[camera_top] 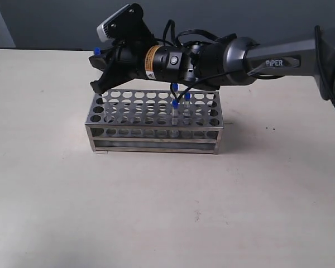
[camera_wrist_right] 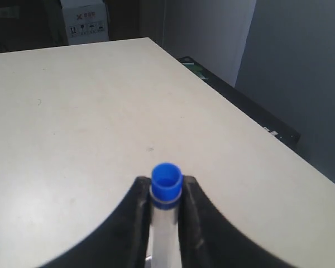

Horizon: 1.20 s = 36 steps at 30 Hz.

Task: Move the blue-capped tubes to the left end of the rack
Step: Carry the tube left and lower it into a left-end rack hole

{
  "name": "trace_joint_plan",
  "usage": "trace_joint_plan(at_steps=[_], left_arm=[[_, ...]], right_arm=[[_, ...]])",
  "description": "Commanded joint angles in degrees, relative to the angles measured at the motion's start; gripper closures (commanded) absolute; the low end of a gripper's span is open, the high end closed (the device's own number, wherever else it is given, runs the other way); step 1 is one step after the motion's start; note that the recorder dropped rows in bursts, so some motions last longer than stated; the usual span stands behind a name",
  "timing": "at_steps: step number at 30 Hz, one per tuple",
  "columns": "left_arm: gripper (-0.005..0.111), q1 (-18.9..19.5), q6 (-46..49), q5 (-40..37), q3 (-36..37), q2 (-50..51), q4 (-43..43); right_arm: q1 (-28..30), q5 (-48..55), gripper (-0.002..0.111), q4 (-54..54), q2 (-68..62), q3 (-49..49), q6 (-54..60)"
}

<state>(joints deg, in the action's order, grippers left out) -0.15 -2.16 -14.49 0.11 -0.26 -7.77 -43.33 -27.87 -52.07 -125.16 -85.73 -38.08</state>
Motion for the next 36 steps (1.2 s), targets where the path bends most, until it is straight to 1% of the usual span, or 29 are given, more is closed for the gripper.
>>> trace_joint_plan(at_steps=[1, 21, 26, 29, 30, 32, 34, 36], left_arm=[[0.106, -0.4, -0.2, 0.8, -0.1, 0.3, 0.0], [0.106, -0.4, -0.2, 0.8, -0.1, 0.3, 0.0], [0.106, -0.4, -0.2, 0.8, -0.1, 0.3, 0.0], [0.106, -0.4, -0.2, 0.8, -0.1, 0.3, 0.0], [0.106, -0.4, -0.2, 0.8, -0.1, 0.3, 0.0], [0.106, -0.4, -0.2, 0.8, -0.1, 0.3, 0.0], [0.106, -0.4, -0.2, 0.8, -0.1, 0.3, 0.0], [0.106, -0.4, -0.2, 0.8, -0.1, 0.3, 0.0]], right_arm=[[-0.1, 0.5, 0.109, -0.1, -0.4, -0.4, -0.4], [-0.1, 2.1, 0.109, -2.4, -4.5, -0.4, -4.3], [-0.1, 2.6, 0.109, -5.6, -4.5, -0.4, -8.5], [-0.1, 2.6, 0.109, -6.2, -4.5, -0.4, -9.0], [-0.1, 2.6, 0.108, -6.4, -4.5, -0.4, -9.0], [-0.1, 2.6, 0.101, -6.5, -4.5, -0.4, -9.0], [-0.1, 2.6, 0.09, -6.7, -4.5, -0.4, -9.0], [-0.1, 2.6, 0.082, -6.7, -4.5, -0.4, -9.0]])
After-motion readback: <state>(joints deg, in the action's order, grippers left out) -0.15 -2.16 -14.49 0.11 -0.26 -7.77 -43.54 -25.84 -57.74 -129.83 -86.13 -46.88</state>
